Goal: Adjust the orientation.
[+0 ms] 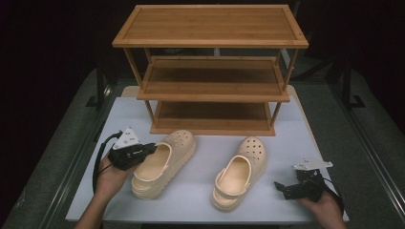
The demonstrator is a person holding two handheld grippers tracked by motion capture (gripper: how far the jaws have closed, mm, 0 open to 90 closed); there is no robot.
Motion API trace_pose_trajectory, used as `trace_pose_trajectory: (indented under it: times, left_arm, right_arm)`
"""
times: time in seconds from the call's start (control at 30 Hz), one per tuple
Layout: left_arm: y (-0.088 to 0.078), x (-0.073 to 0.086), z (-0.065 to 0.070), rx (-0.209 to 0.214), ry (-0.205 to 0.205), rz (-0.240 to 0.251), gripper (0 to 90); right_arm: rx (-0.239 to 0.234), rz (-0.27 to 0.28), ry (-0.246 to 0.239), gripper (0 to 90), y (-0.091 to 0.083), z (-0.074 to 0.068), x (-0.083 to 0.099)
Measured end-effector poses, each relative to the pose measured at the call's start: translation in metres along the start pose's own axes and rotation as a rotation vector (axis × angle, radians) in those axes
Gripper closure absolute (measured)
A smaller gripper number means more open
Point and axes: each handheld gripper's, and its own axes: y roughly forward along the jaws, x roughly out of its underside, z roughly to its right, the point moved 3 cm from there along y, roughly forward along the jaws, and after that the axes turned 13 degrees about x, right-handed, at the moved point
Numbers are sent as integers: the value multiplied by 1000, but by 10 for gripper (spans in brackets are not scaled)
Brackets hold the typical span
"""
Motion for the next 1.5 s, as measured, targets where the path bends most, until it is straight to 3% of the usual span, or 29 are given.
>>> trace_pose_trajectory:
  times: [0.13,0.27,0.4,0.8,0.97,1.2,1.5]
  left_arm:
    - [-11,12,-6,-15,-14,15,842]
    - [-17,26,-9,-25,-16,-1,841]
    - [-18,35,-7,-3,-28,13,839]
    - [-18,40,-3,22,-55,25,809]
    - [-18,42,-6,60,-105,54,726]
    - [-24,43,-13,75,-142,67,490]
    - [-39,53,-29,21,-182,97,321]
  right_arm:
    - [0,0,0,0,0,0,0]
    - [0,-1,-1,0,0,0,0]
    - [0,-1,0,0,0,0,0]
    - [1,-1,0,0,0,0,0]
    - [1,0,-1,0,0,0,0]
    - [1,0,-1,0,0,0,0]
    - [1,0,-1,0,0,0,0]
